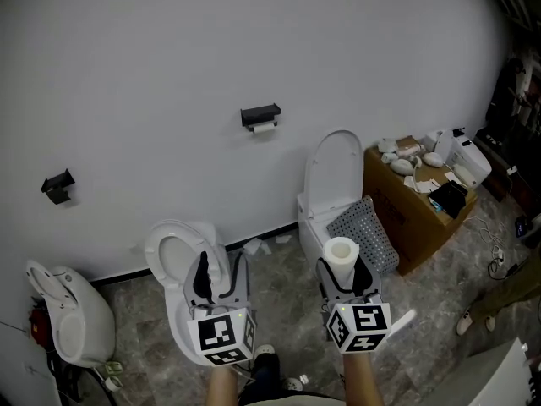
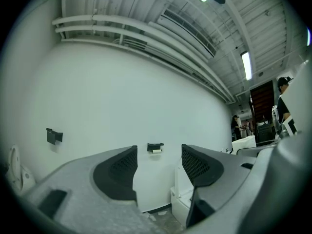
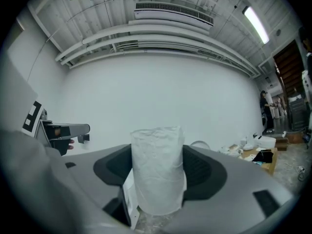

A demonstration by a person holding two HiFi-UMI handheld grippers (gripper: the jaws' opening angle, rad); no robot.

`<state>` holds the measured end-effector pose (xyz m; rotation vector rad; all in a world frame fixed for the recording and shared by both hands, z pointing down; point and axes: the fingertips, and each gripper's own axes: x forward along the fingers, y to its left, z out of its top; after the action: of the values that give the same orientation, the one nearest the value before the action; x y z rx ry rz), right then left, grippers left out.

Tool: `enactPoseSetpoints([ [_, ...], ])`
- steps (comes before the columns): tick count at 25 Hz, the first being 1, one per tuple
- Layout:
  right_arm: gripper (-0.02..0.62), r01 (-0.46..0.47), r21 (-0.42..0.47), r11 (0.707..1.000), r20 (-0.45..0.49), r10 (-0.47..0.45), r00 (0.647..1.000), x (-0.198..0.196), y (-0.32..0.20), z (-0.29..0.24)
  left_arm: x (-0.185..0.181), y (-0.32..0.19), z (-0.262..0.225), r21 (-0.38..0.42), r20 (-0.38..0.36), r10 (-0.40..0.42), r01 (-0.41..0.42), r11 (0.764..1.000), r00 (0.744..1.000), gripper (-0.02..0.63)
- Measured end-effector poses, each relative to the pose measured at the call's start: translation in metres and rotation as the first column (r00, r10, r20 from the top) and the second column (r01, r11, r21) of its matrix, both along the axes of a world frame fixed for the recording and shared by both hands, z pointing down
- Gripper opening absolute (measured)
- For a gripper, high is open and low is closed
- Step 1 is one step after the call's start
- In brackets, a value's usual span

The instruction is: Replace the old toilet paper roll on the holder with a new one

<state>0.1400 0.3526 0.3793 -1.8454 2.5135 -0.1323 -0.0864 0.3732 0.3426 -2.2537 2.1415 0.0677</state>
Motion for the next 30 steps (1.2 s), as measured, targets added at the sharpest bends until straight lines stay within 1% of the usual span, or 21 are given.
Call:
enactPoseSetpoints([
  [5, 0.299, -0.004, -0.01, 1.0, 0.005, 0.004, 1.0, 0.0, -0.021, 0.005, -0.001, -0.018, 0.003, 0.002, 0.003, -0.003, 0.003, 1.0, 1.0, 0.264],
  [10, 0.299, -0.014, -0.008, 1.0, -0.012, 0.014, 1.0, -0.005, -0.052, 0.008, -0.009, -0.054, 0.01, -0.001, -0.002, 0.003, -0.003, 1.0, 1.0, 0.264],
  [15, 0.299, -0.033, 0.001, 0.999, -0.018, 0.033, 0.999, -0.009, -0.105, 0.006, -0.012, -0.11, 0.012, 0.01, -0.007, 0.029, -0.029, 1.0, 1.0, 0.264],
  [19, 0.299, -0.044, 0.007, 0.999, -0.024, 0.044, 0.999, -0.02, -0.154, 0.002, -0.021, -0.162, 0.009, 0.017, -0.004, 0.045, -0.045, 0.999, 0.999, 0.264],
  [23, 0.299, -0.058, 0.016, 0.998, -0.032, 0.058, 0.998, -0.029, -0.199, -0.004, -0.027, -0.211, 0.004, 0.027, 0.011, 0.066, -0.067, 0.997, 0.998, 0.264],
  [30, 0.299, -0.079, 0.015, 0.997, -0.02, 0.079, 0.997, -0.048, -0.269, -0.001, -0.048, -0.283, 0.005, 0.032, 0.018, 0.089, -0.089, 0.995, 0.996, 0.264],
])
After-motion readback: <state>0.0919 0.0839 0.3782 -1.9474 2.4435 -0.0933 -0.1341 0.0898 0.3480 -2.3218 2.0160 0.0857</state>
